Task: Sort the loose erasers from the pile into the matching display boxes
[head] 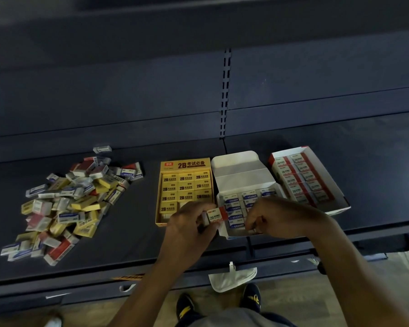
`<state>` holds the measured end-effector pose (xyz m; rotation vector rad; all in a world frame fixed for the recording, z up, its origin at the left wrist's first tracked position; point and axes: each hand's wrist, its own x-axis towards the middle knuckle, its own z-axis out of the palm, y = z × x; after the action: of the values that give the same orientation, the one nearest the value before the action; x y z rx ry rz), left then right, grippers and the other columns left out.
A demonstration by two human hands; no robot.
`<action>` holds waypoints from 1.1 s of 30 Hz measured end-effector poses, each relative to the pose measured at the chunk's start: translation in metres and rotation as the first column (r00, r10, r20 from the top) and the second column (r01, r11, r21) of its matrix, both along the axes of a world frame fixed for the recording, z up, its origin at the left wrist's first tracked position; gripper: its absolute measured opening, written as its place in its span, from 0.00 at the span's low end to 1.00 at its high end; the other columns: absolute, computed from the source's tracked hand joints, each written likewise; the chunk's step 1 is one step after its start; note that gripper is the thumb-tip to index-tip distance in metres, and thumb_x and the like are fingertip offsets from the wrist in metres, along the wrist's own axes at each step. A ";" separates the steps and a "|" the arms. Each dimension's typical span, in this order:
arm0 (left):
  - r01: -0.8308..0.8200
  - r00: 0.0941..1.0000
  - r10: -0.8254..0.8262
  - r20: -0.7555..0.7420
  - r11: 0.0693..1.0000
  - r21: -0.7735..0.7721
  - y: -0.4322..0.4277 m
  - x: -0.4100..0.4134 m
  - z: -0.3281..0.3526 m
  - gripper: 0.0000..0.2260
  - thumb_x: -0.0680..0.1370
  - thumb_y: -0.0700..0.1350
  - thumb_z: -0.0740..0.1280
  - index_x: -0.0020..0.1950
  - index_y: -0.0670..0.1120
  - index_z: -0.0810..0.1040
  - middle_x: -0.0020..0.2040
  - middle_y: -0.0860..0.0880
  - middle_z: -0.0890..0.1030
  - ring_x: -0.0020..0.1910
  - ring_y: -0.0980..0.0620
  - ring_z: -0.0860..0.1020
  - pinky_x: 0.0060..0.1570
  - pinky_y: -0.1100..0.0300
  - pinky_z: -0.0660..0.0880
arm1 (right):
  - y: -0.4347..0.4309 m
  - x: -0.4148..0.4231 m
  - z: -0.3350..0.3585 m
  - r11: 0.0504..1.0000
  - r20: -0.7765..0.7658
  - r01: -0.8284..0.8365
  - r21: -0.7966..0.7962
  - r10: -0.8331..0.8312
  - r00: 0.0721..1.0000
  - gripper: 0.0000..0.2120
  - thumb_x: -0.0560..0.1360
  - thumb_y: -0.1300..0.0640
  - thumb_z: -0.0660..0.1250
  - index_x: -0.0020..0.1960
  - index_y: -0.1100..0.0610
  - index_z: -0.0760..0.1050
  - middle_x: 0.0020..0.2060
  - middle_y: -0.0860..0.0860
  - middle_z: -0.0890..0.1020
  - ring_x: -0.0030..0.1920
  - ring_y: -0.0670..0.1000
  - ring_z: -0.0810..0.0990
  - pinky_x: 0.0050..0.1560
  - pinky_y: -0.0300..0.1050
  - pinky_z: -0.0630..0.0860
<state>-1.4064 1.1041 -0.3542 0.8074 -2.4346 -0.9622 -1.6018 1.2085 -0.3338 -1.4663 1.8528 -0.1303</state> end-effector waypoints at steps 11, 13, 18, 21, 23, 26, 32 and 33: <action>0.026 1.000 -0.026 -0.014 0.999 -0.025 0.001 -0.004 0.002 0.12 0.71 0.44 0.74 0.54 0.50 0.80 0.49 0.54 0.81 0.45 0.60 0.76 0.43 0.68 0.74 | 0.002 -0.003 0.009 1.000 0.000 -0.023 0.010 0.023 1.000 0.10 0.73 0.64 0.66 0.51 0.52 0.79 0.55 0.46 0.80 0.56 0.44 0.76 0.58 0.37 0.74; 0.031 1.000 -0.031 -0.002 0.999 -0.021 0.001 -0.005 0.001 0.13 0.71 0.44 0.74 0.54 0.50 0.80 0.50 0.54 0.81 0.46 0.61 0.76 0.44 0.67 0.74 | 0.002 -0.004 0.009 1.000 0.006 -0.025 0.013 0.025 1.000 0.11 0.73 0.65 0.66 0.50 0.52 0.79 0.54 0.47 0.80 0.55 0.44 0.77 0.58 0.41 0.75; 0.045 0.999 -0.045 0.003 0.999 0.013 0.004 -0.009 0.003 0.14 0.70 0.42 0.74 0.55 0.50 0.80 0.49 0.58 0.78 0.45 0.71 0.73 0.44 0.77 0.69 | 0.001 -0.004 0.009 0.999 0.003 -0.037 0.002 0.037 0.999 0.11 0.74 0.62 0.66 0.54 0.52 0.80 0.53 0.46 0.81 0.53 0.42 0.78 0.57 0.38 0.75; 0.051 0.999 -0.051 0.002 0.998 0.021 0.005 -0.010 0.003 0.14 0.70 0.42 0.74 0.55 0.49 0.80 0.49 0.58 0.77 0.45 0.69 0.73 0.45 0.77 0.70 | -0.002 -0.003 0.007 0.999 0.013 -0.005 -0.044 0.005 1.000 0.07 0.73 0.58 0.68 0.51 0.51 0.80 0.48 0.46 0.82 0.48 0.41 0.79 0.54 0.41 0.77; 0.050 0.999 -0.050 0.005 0.998 0.031 0.005 -0.011 0.002 0.14 0.70 0.42 0.74 0.55 0.49 0.80 0.50 0.56 0.78 0.44 0.65 0.75 0.45 0.75 0.72 | -0.003 -0.003 0.003 0.997 0.036 0.034 -0.074 -0.031 0.999 0.05 0.73 0.57 0.69 0.48 0.51 0.79 0.45 0.47 0.83 0.45 0.42 0.80 0.51 0.44 0.78; 0.047 0.999 -0.048 0.019 0.998 0.038 0.004 -0.011 0.000 0.14 0.71 0.42 0.73 0.55 0.49 0.80 0.51 0.55 0.79 0.47 0.62 0.75 0.45 0.71 0.73 | -0.002 -0.002 -0.001 0.996 0.036 0.047 -0.076 -0.044 0.998 0.05 0.71 0.57 0.71 0.45 0.48 0.79 0.42 0.47 0.83 0.43 0.42 0.81 0.49 0.46 0.79; 0.047 0.998 -0.049 0.046 0.999 0.024 0.004 -0.011 -0.002 0.14 0.71 0.43 0.73 0.56 0.49 0.80 0.52 0.54 0.79 0.47 0.61 0.76 0.46 0.70 0.73 | -0.005 -0.004 0.003 0.998 0.057 0.050 -0.028 -0.049 0.997 0.06 0.70 0.59 0.72 0.44 0.49 0.81 0.41 0.44 0.83 0.41 0.38 0.79 0.46 0.35 0.77; 0.049 0.998 -0.050 0.049 0.999 0.021 0.004 -0.011 -0.002 0.14 0.71 0.43 0.73 0.56 0.49 0.80 0.52 0.54 0.79 0.47 0.61 0.76 0.46 0.71 0.73 | -0.005 -0.003 0.005 0.998 0.047 0.049 -0.032 -0.047 0.998 0.05 0.70 0.59 0.72 0.45 0.51 0.82 0.41 0.44 0.83 0.40 0.37 0.79 0.46 0.33 0.76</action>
<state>-1.4173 1.1085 -0.3559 0.7901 -2.5017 -0.9975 -1.6048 1.2032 -0.3292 -1.4301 1.8572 -0.2180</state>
